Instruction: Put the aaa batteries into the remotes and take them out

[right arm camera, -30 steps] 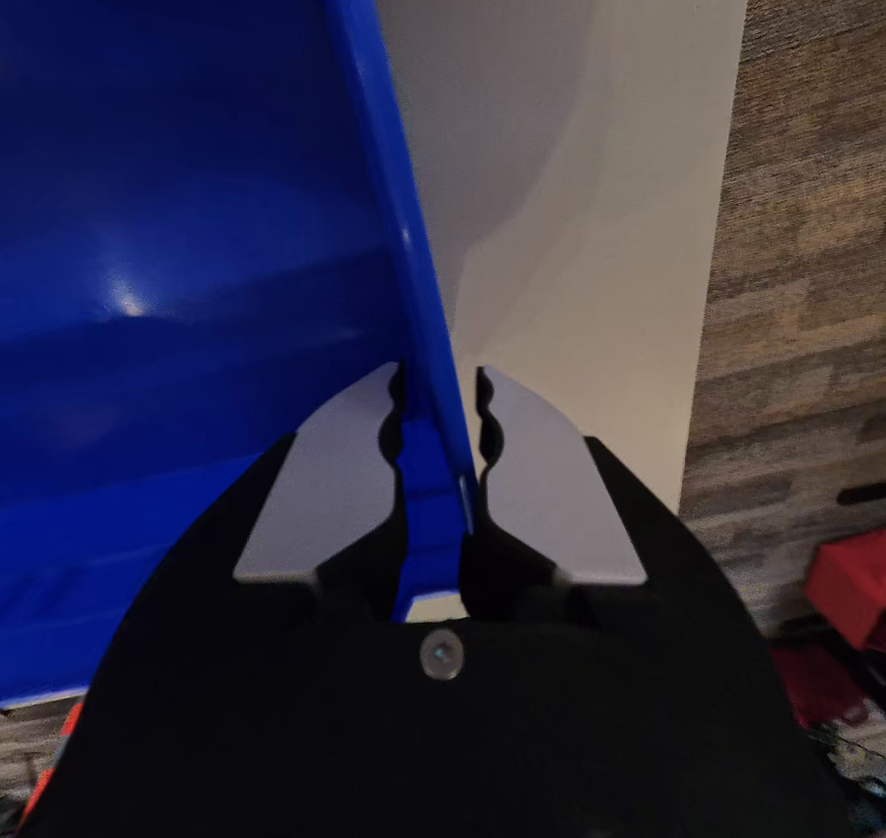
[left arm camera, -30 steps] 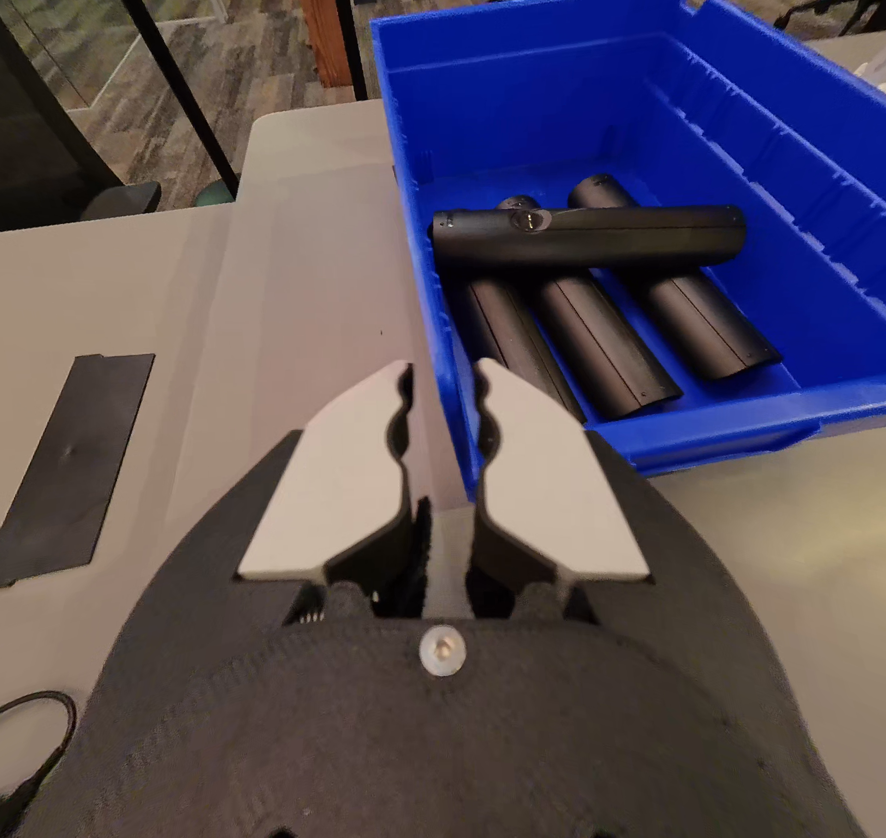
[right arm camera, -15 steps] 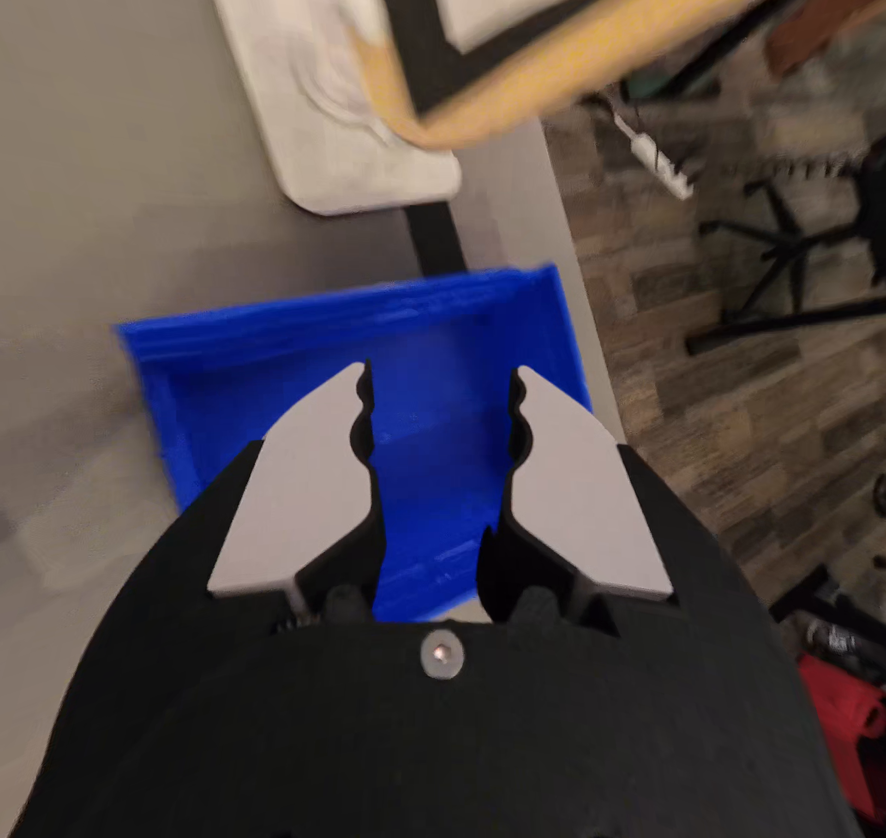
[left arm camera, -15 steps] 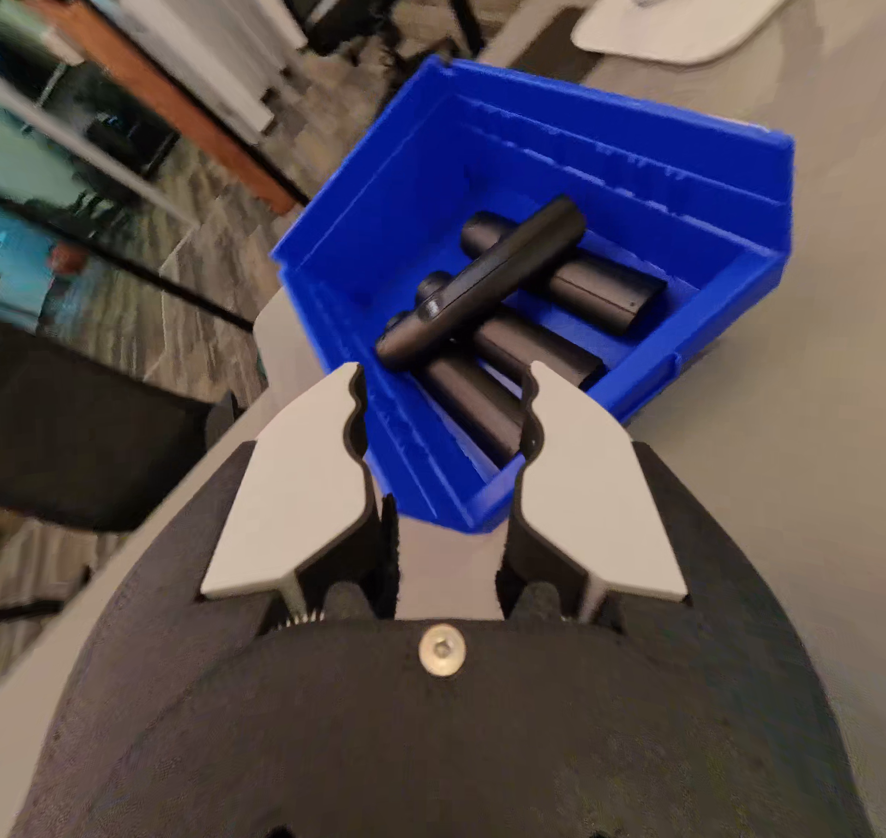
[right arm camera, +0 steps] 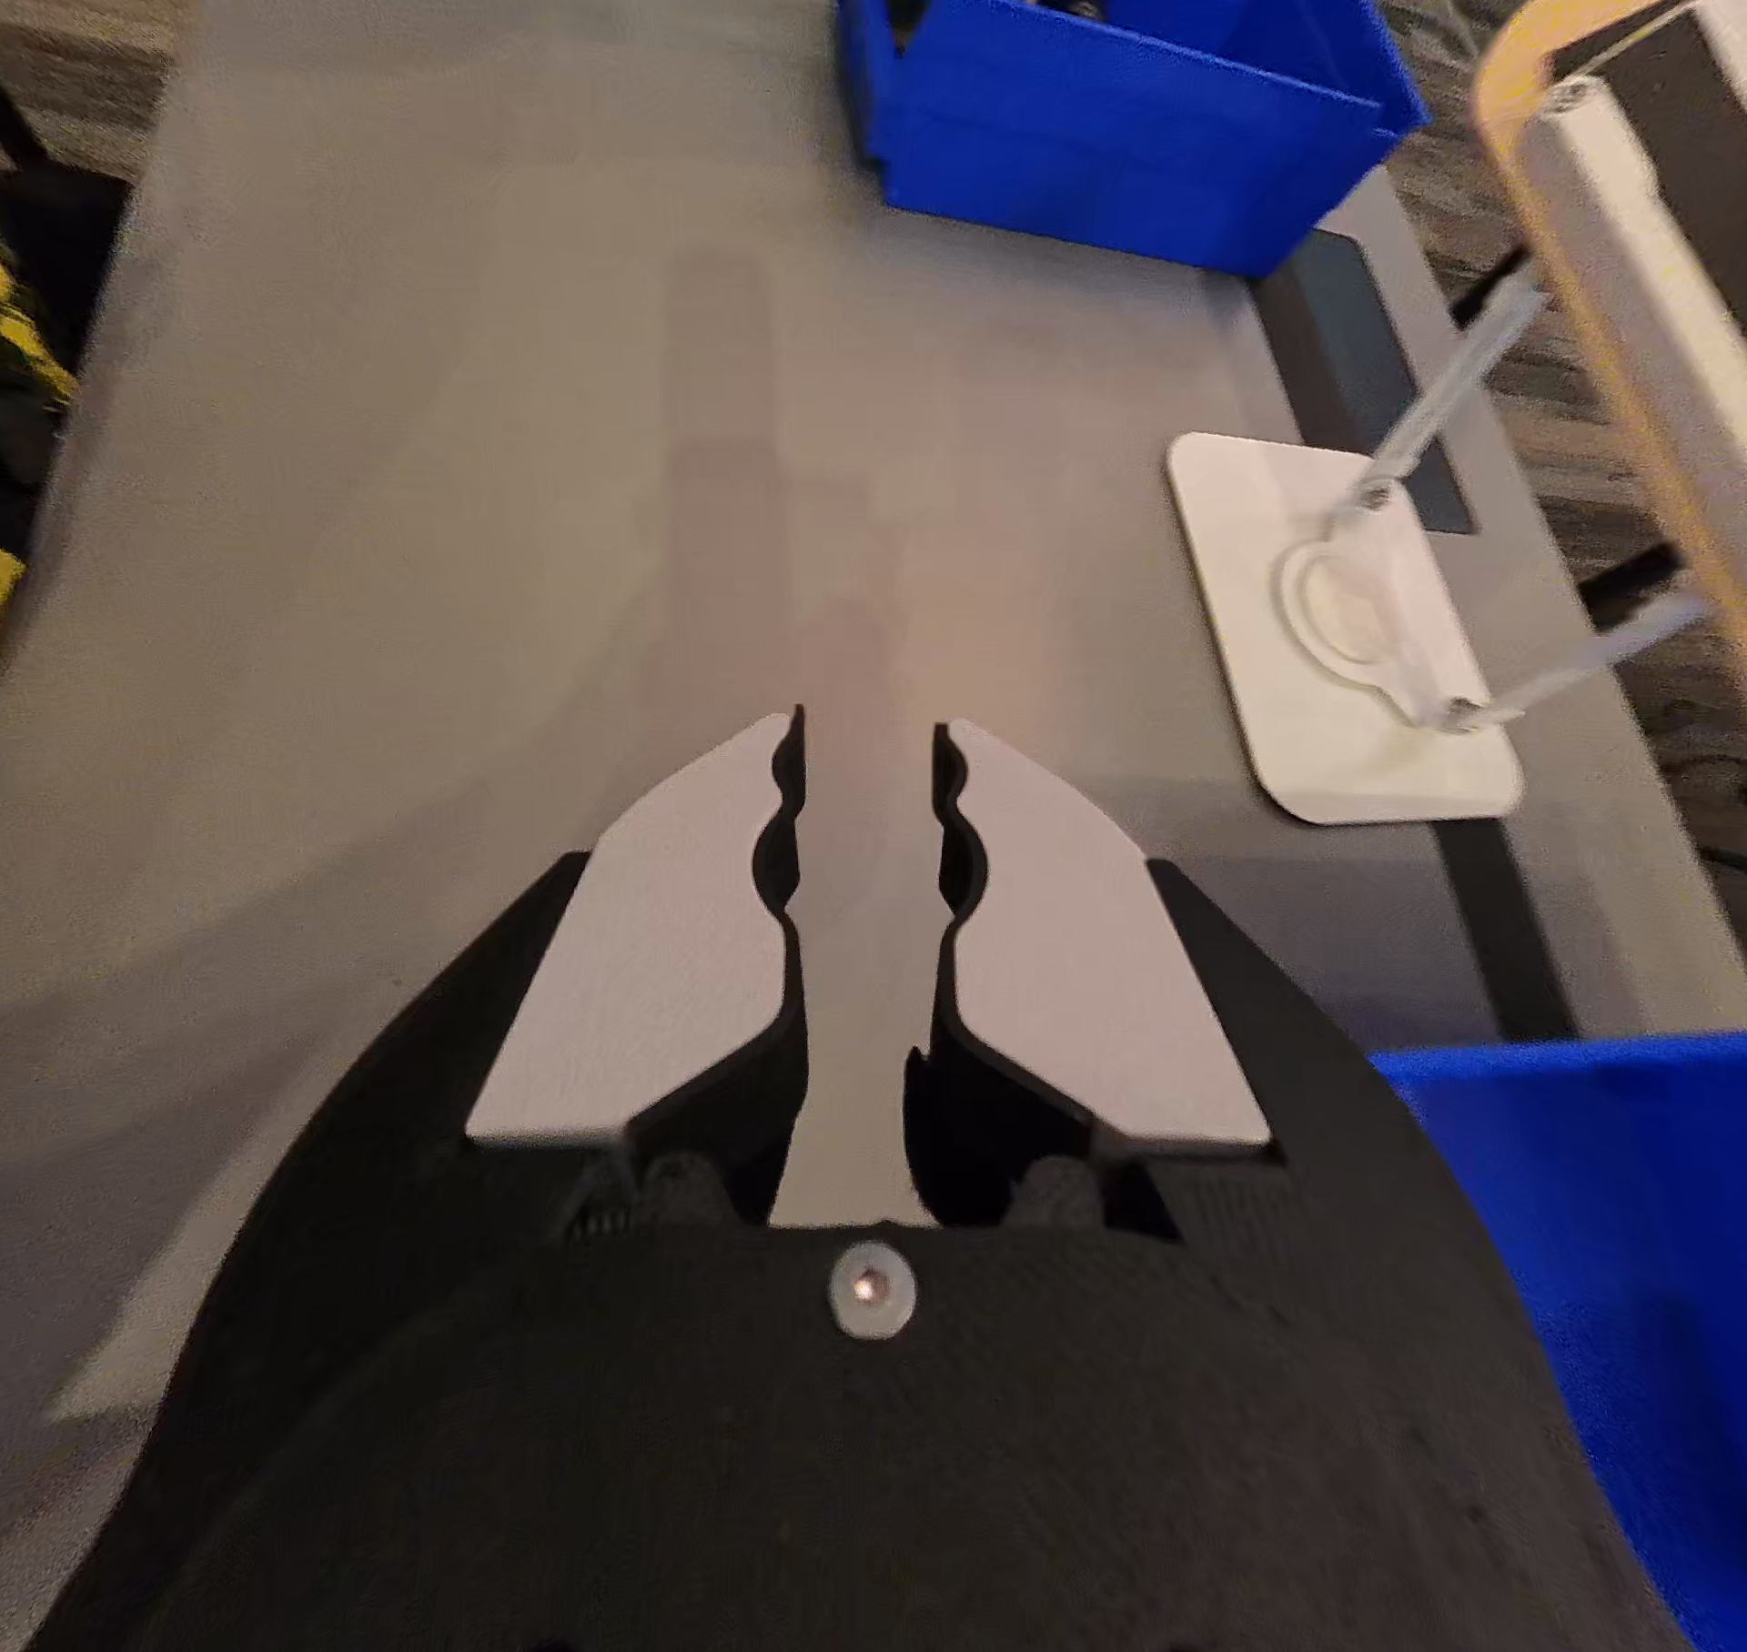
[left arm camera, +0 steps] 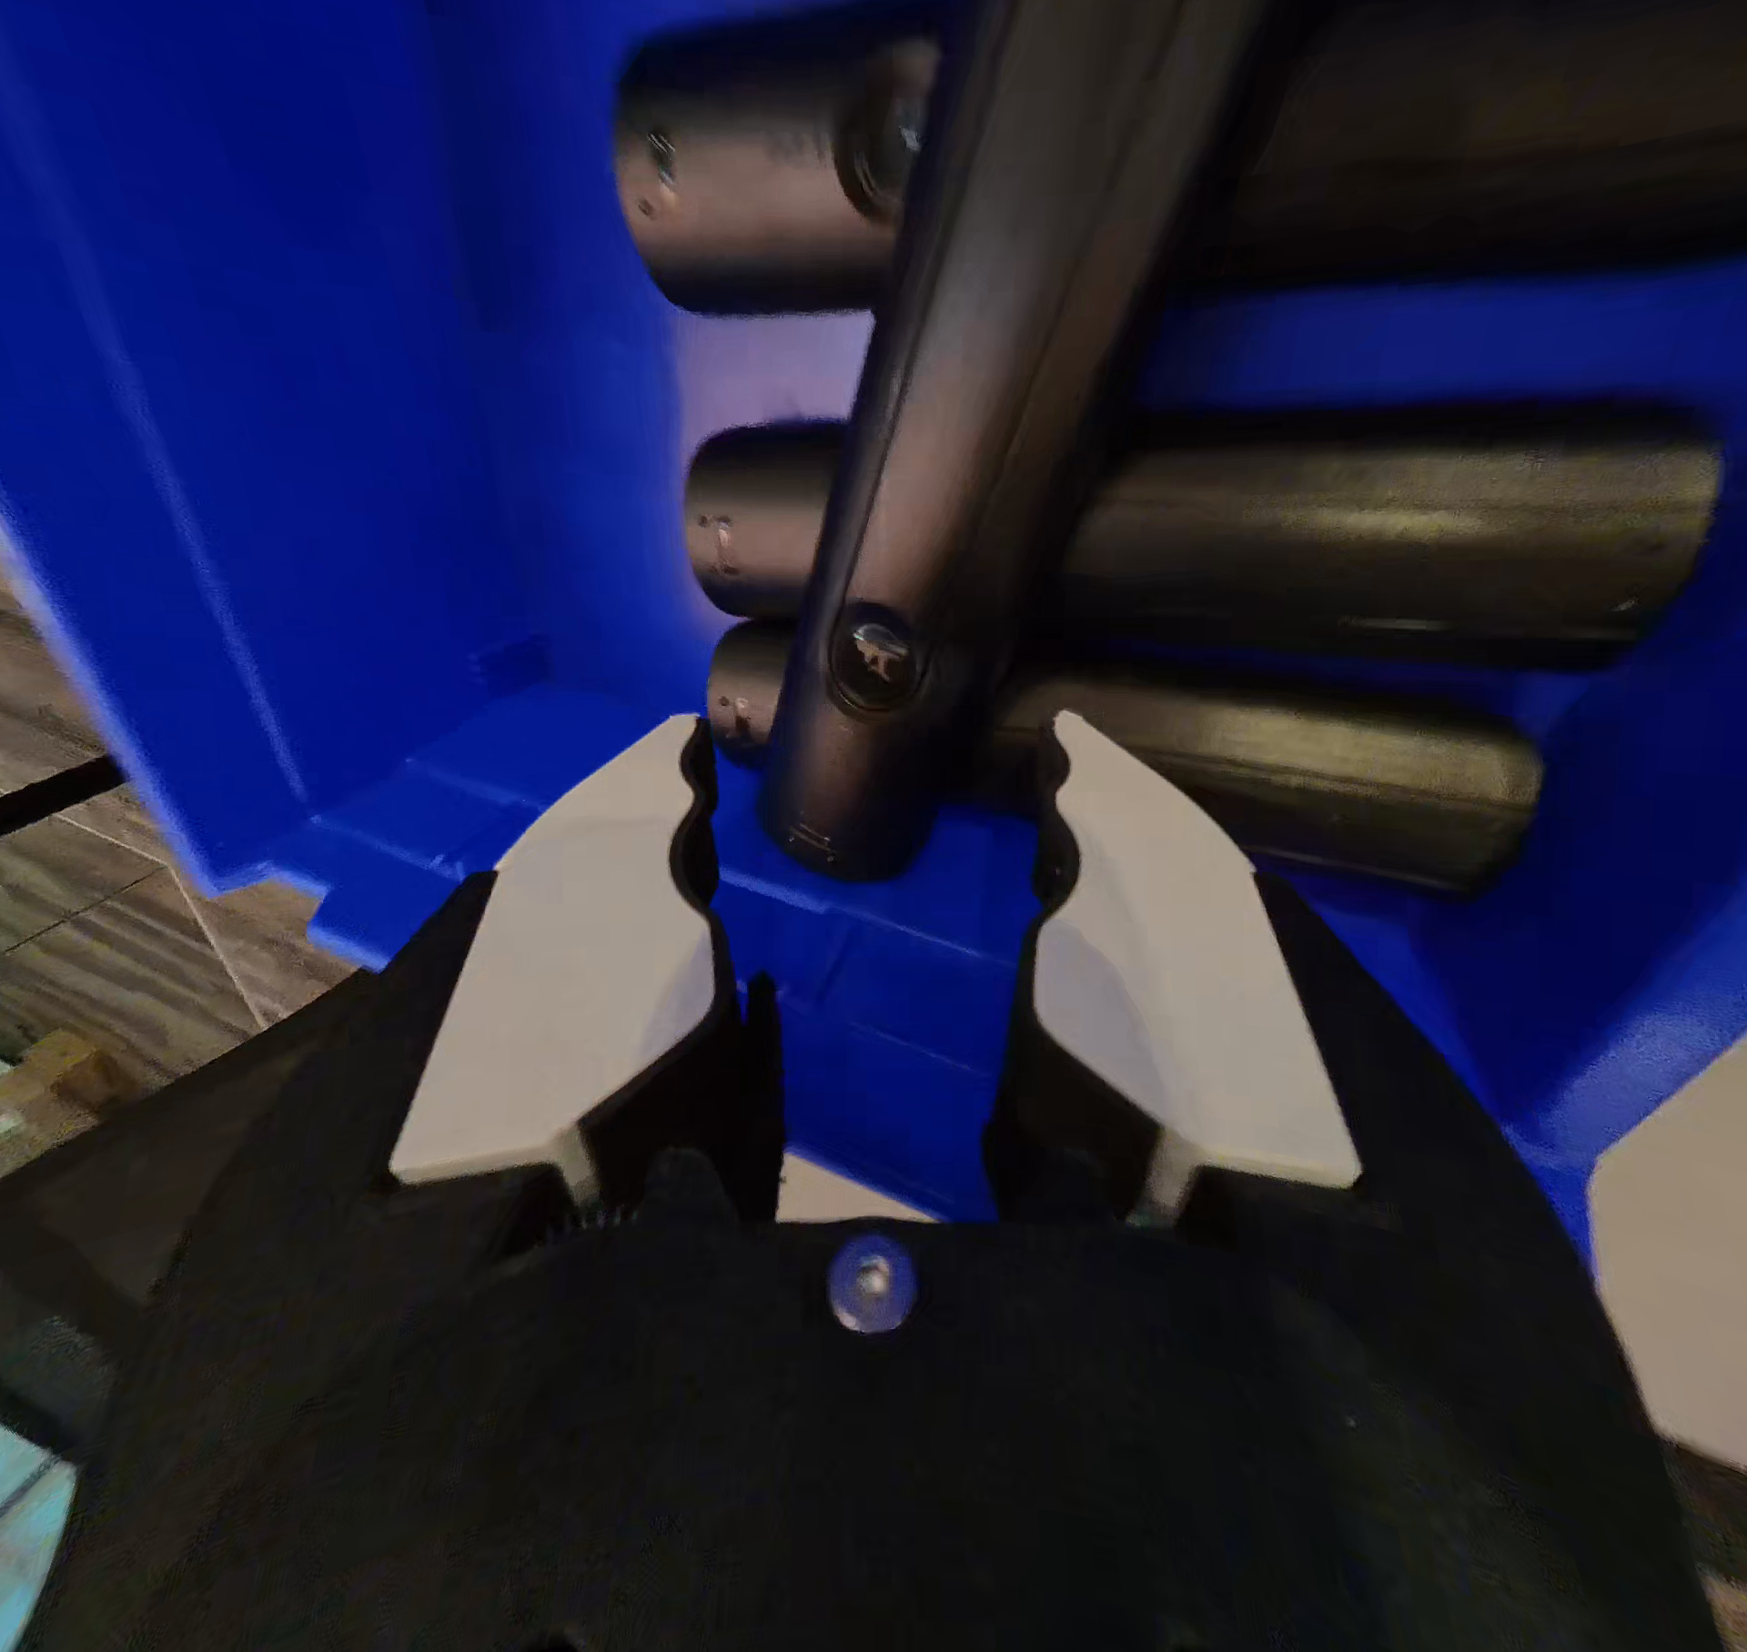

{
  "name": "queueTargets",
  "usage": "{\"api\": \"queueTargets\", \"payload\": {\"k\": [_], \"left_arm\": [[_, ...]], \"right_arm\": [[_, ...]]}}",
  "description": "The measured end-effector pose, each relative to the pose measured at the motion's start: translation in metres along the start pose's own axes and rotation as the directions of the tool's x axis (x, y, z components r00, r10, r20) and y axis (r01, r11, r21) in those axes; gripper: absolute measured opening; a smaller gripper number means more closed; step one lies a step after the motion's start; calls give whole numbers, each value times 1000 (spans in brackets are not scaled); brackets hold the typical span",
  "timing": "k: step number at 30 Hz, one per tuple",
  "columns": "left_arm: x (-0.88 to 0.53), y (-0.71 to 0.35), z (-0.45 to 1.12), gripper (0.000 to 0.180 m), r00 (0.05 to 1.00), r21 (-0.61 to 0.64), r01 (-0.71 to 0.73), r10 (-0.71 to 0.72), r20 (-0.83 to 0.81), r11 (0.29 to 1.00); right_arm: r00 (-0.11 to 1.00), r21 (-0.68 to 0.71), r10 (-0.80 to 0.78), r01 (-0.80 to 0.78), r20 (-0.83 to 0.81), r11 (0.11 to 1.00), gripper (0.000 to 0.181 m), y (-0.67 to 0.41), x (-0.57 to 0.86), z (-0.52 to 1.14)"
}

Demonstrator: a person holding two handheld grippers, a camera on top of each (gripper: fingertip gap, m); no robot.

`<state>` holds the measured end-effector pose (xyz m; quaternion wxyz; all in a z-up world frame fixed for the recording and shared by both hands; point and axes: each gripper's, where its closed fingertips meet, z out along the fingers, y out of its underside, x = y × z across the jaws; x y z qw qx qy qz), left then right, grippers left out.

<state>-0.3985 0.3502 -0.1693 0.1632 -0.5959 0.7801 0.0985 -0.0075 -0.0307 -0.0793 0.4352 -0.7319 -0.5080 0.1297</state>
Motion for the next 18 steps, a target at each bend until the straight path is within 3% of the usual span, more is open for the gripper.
{"api": "queueTargets", "payload": {"k": [3,7,12,16,18], "left_arm": [[2,8,19,65,996,-90,-78,73,-56,993],[3,4,25,51,988,-113,-104,89,-123,988],[7,4,27,49,976,-114,-117,92,-200,987],[0,4,20,48,987,-103,-93,78,-141,990],[-8,4,9,47,995,-100,-79,73,-65,992]], "right_arm": [[999,26,15,-16,50,1000,25,0,-14,17],[996,47,20,-24,83,999,24,-1,-17,32],[993,86,13,-24,121,996,23,-8,-17,44],[988,108,31,-48,149,993,22,-14,-19,56],[989,109,66,-81,135,991,33,-20,-15,65]]}}
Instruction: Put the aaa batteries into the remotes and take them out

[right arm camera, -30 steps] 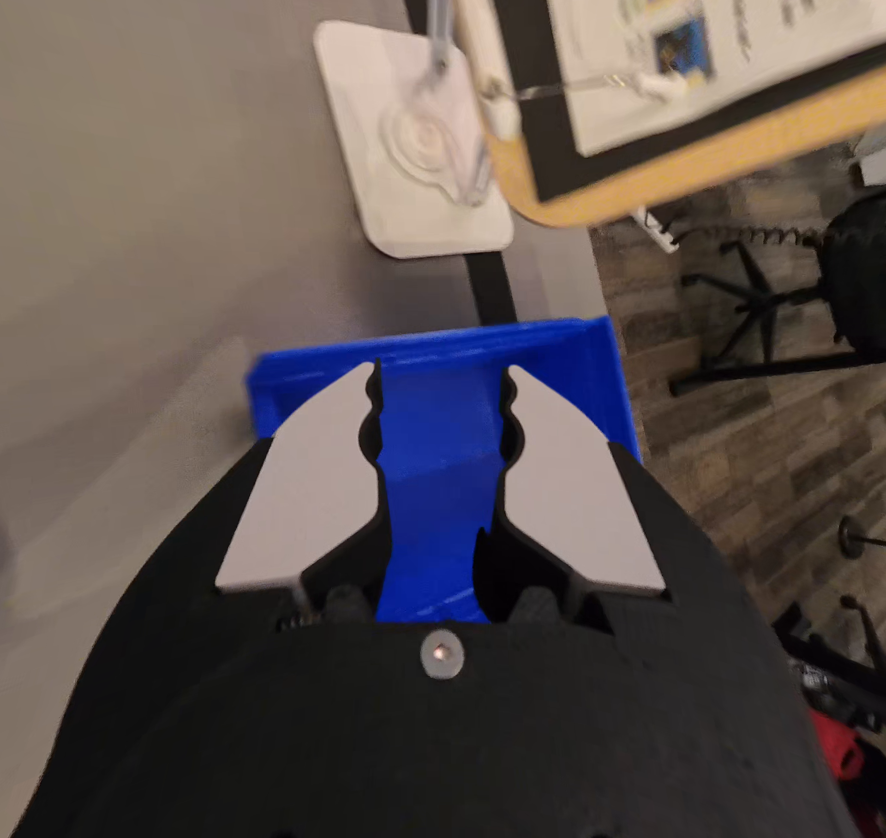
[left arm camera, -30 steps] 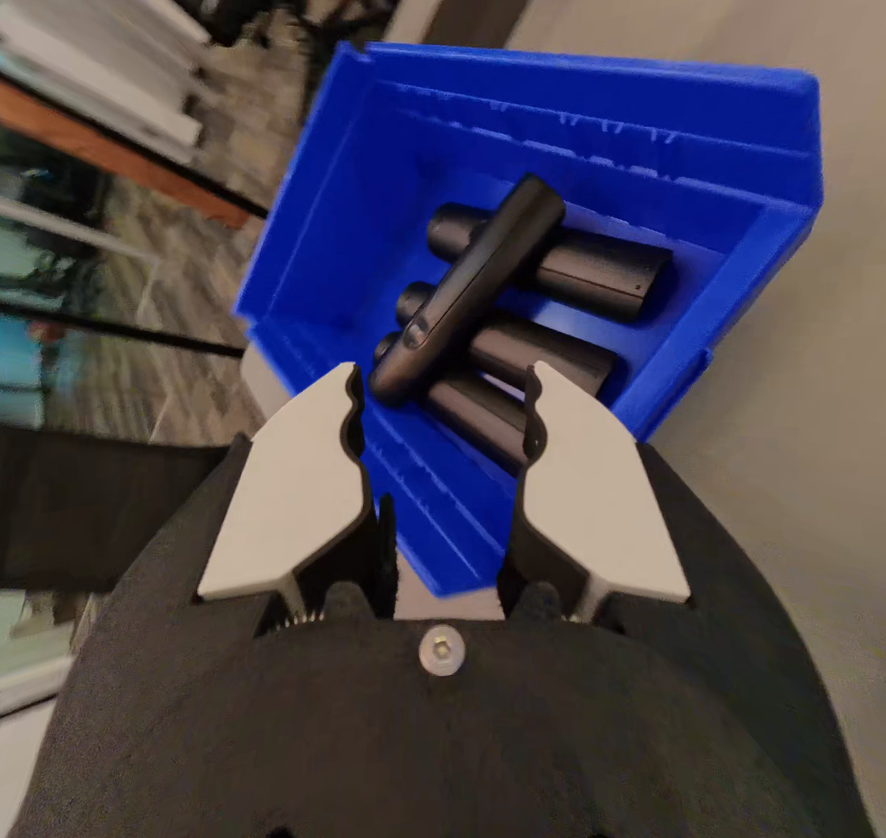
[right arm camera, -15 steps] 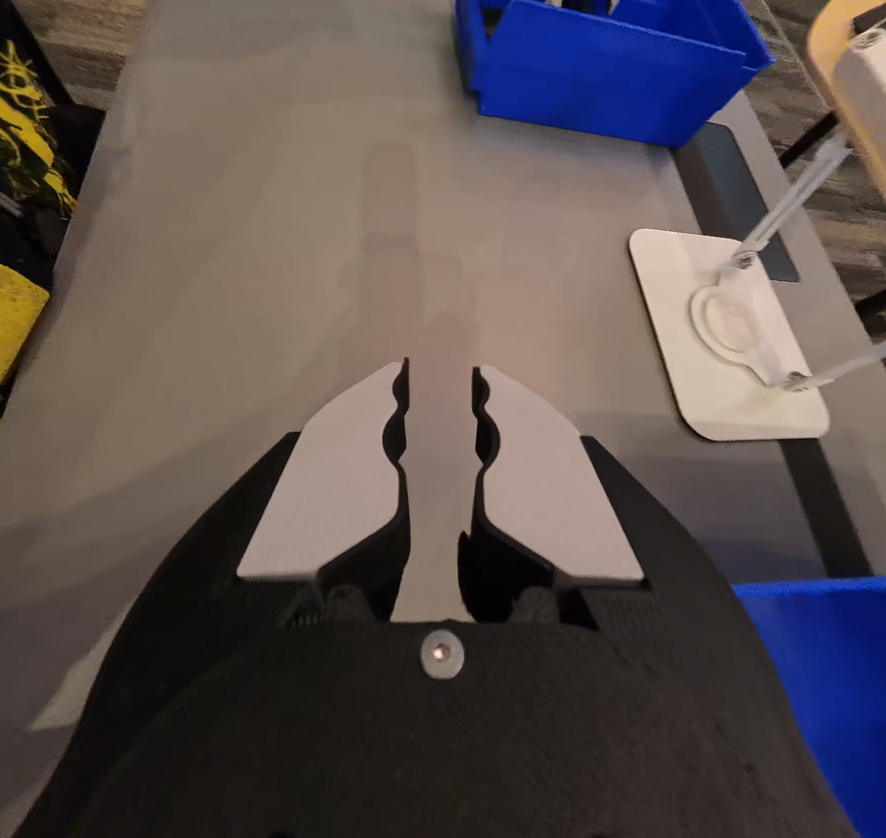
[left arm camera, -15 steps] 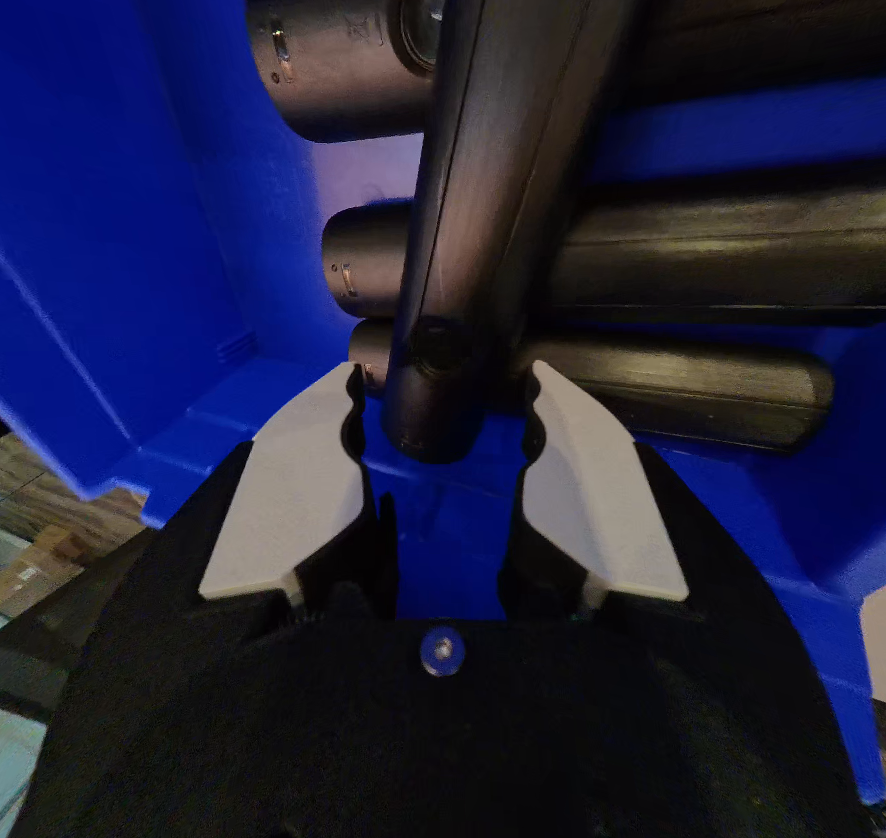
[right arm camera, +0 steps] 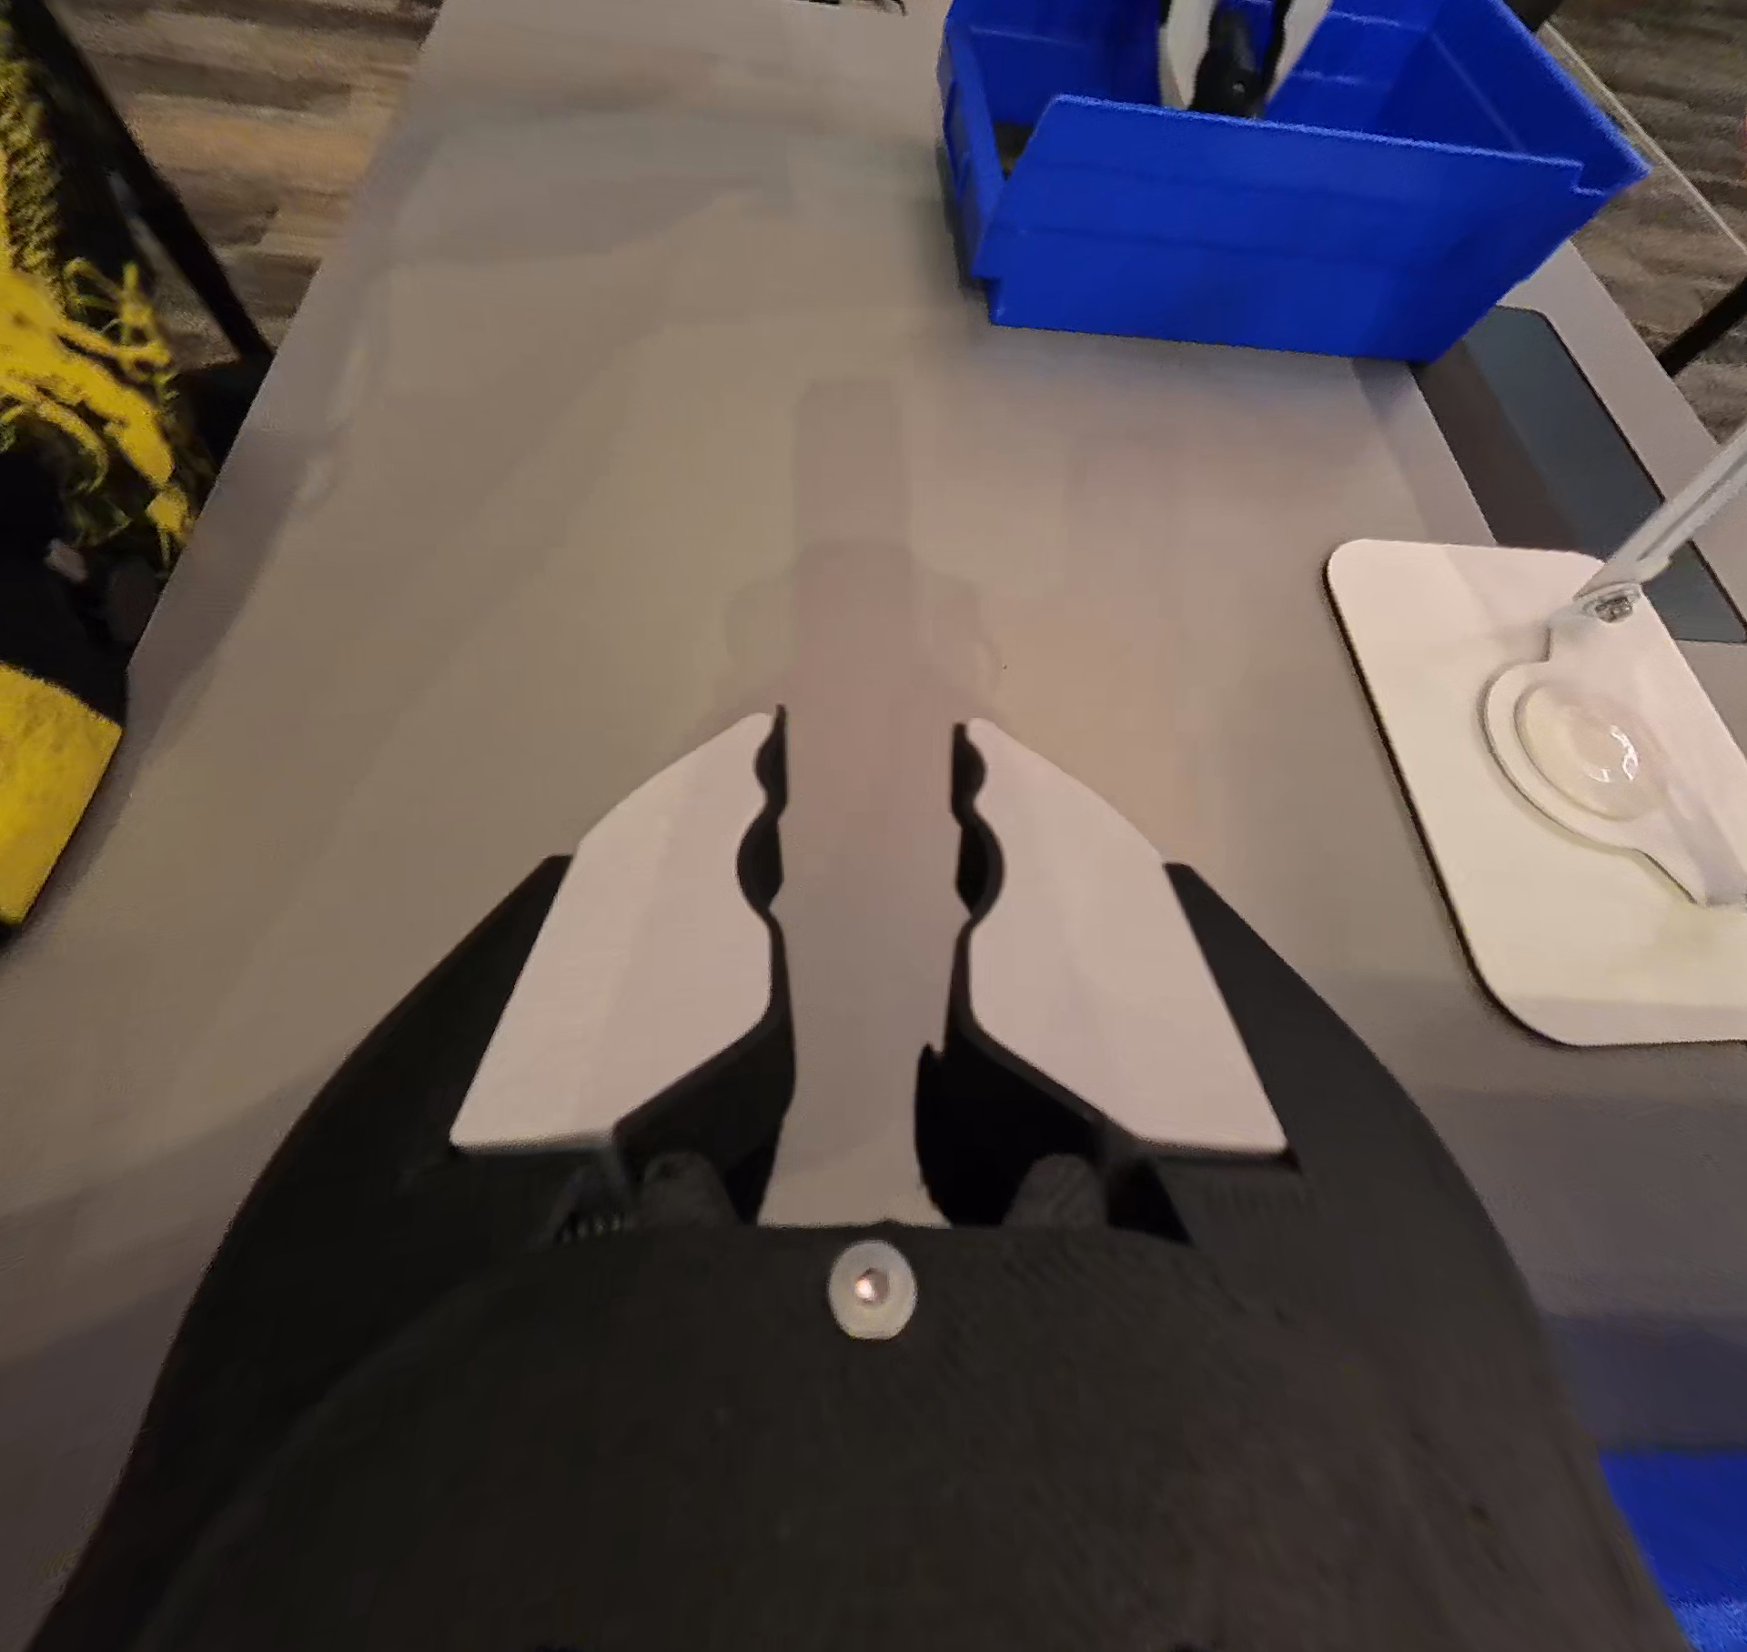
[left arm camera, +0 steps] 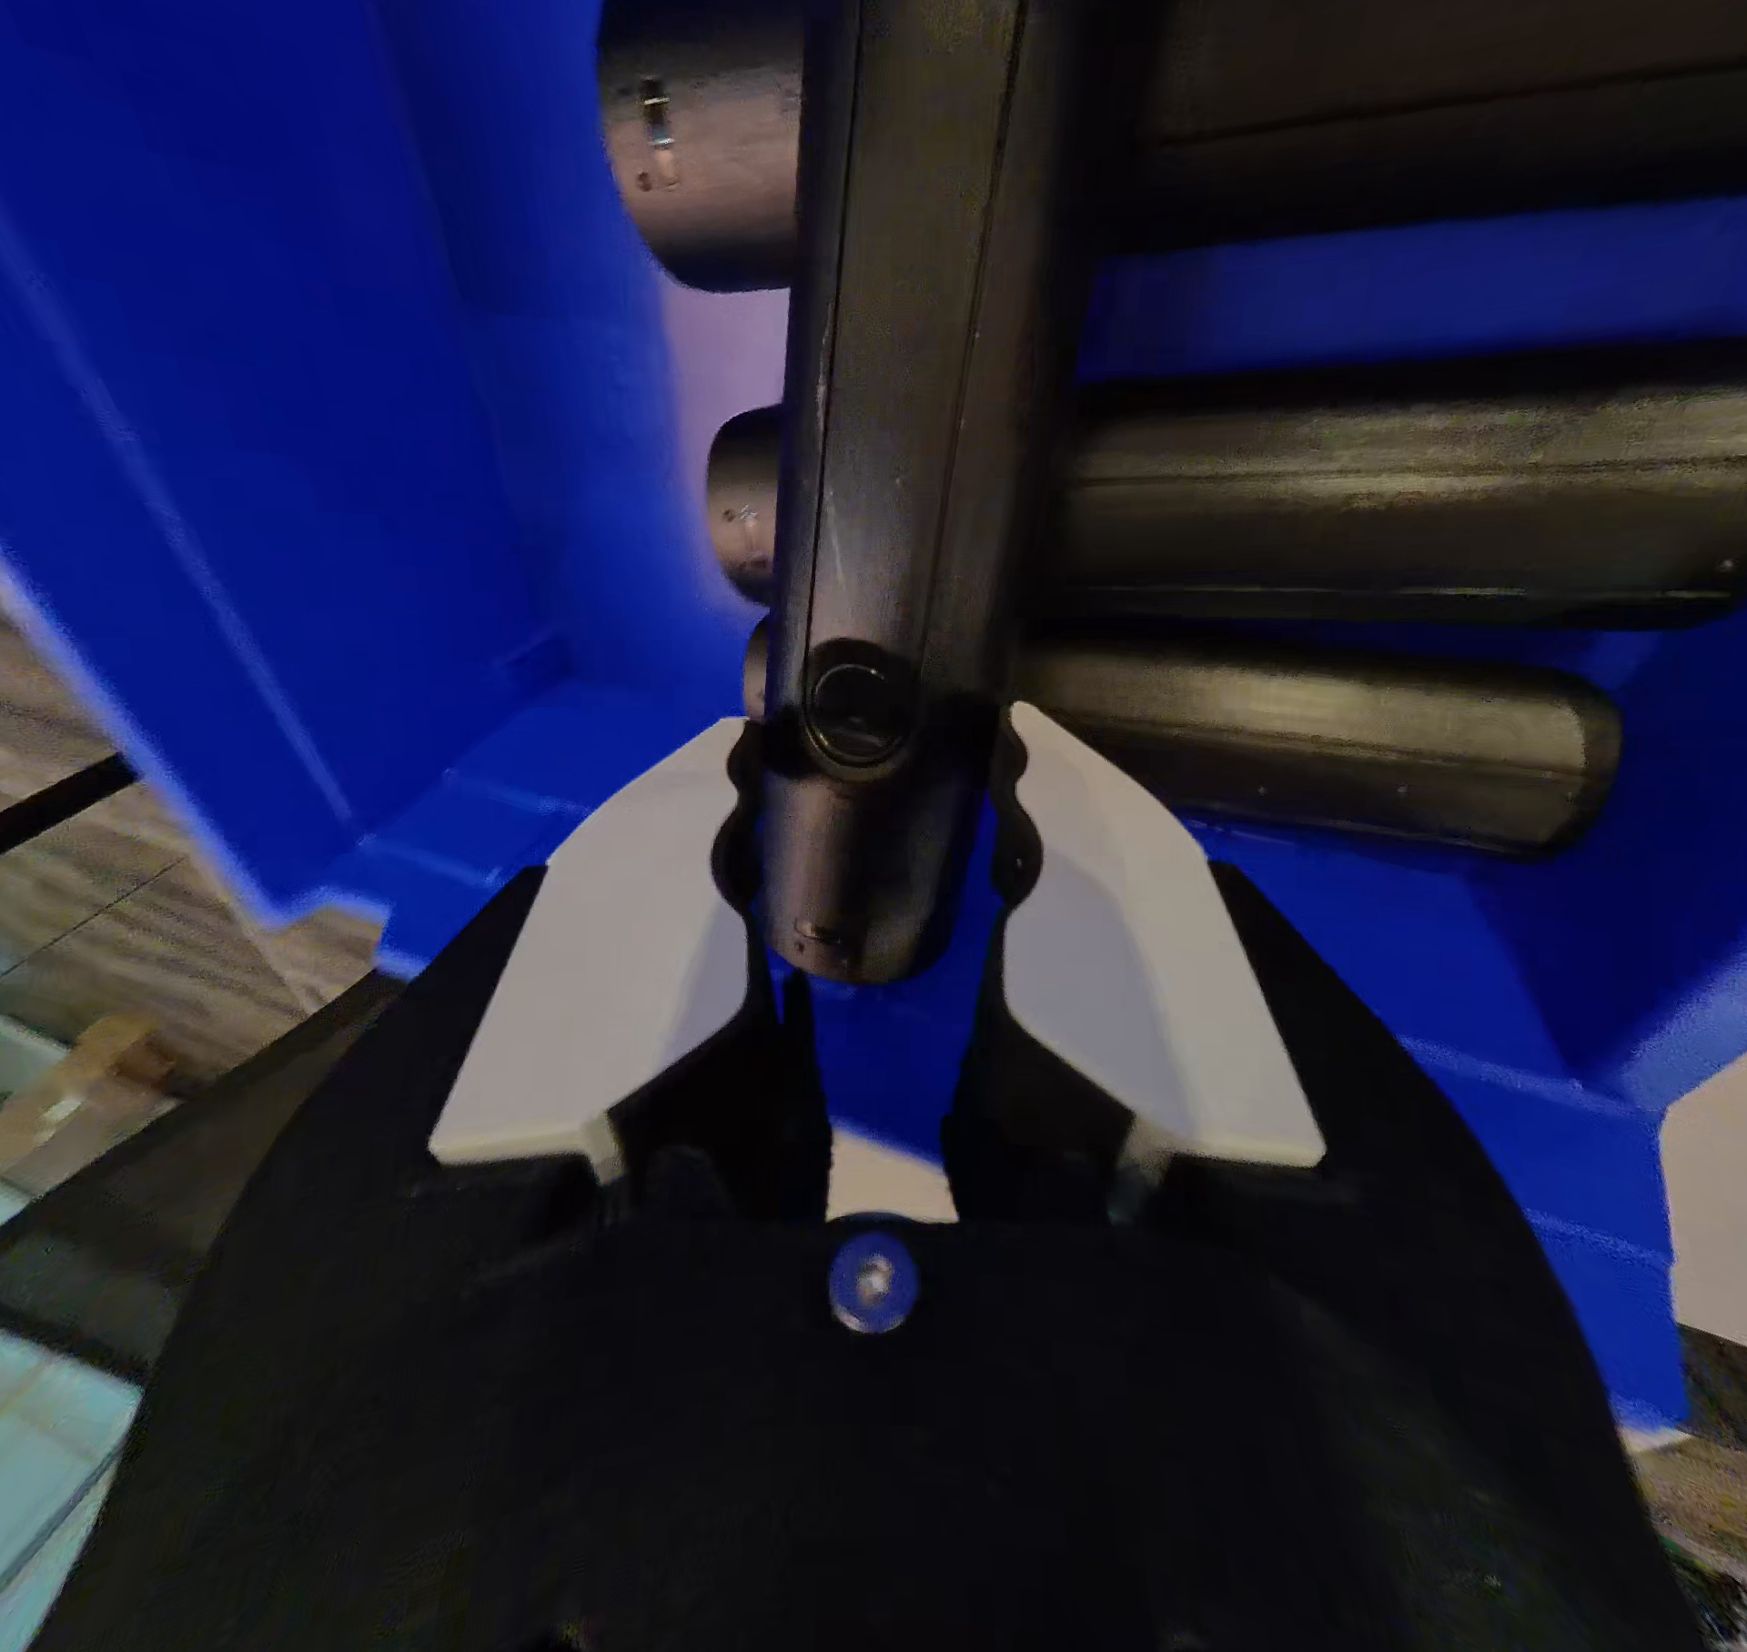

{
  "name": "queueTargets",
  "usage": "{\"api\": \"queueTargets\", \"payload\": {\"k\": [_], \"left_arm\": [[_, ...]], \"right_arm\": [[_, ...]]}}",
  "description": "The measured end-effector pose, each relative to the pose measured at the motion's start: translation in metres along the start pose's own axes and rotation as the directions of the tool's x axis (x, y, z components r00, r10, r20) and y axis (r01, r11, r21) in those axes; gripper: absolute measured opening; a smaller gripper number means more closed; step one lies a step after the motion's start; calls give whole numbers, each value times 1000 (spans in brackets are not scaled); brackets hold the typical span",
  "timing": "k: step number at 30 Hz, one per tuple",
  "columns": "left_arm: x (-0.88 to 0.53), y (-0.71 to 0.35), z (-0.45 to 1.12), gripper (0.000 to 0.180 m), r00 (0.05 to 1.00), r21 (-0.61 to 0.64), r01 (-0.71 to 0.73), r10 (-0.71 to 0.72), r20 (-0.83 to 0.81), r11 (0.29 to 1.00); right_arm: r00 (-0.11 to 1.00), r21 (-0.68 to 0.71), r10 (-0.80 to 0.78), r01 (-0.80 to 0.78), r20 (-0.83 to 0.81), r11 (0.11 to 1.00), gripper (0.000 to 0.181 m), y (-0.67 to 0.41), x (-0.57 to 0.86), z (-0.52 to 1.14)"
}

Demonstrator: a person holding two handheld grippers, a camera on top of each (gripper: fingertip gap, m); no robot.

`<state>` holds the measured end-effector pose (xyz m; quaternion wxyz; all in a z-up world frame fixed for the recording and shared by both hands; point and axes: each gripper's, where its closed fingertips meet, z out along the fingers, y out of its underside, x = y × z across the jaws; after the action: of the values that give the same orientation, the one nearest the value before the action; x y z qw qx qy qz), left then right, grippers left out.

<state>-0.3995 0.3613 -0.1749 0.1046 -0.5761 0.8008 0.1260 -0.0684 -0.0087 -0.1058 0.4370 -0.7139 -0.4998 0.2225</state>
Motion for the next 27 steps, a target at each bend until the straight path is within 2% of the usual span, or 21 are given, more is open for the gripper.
{"api": "queueTargets", "payload": {"k": [5,8,9,10,11,14,16,19,20,21,24,25,27], "left_arm": [[-9,2,-61,45,979,9,-4,2,202,1000],[-3,-3,-101,43,956,22,-31,23,291,999],[1,-9,-114,35,950,48,-39,22,312,998],[0,-13,-129,0,929,59,-62,36,369,996],[0,-18,-145,0,907,67,-78,43,418,995],[16,-35,-163,0,921,137,-86,26,388,987],[25,-28,-145,1,934,56,-72,47,355,996],[37,-22,-115,1,956,95,50,-76,285,994],[42,-22,-106,2,958,110,87,-113,265,990],[46,-22,-95,12,959,113,144,-167,227,983],[52,-29,-71,62,922,145,363,-377,85,920],[55,-38,-68,69,885,175,460,-466,-5,871],[49,-52,-60,65,794,211,605,-602,-88,768]], "right_arm": [[986,160,159,-164,43,973,44,-41,13,23],[982,187,172,-183,75,965,51,-63,19,44],[984,195,163,-175,76,965,52,-70,22,51],[983,206,157,-173,92,963,52,-78,24,59],[981,220,166,-185,102,958,52,-86,29,66],[971,217,179,-211,157,953,51,-104,36,92],[971,183,154,-188,185,965,51,-114,29,108],[976,195,88,-127,197,972,47,-127,14,118],[975,200,73,-115,209,973,42,-127,8,119],[977,193,72,-111,201,975,42,-124,6,121],[972,184,94,-135,217,974,42,-114,4,121],[970,179,104,-144,219,973,43,-111,5,120],[969,181,113,-154,220,971,42,-107,10,118]]}}
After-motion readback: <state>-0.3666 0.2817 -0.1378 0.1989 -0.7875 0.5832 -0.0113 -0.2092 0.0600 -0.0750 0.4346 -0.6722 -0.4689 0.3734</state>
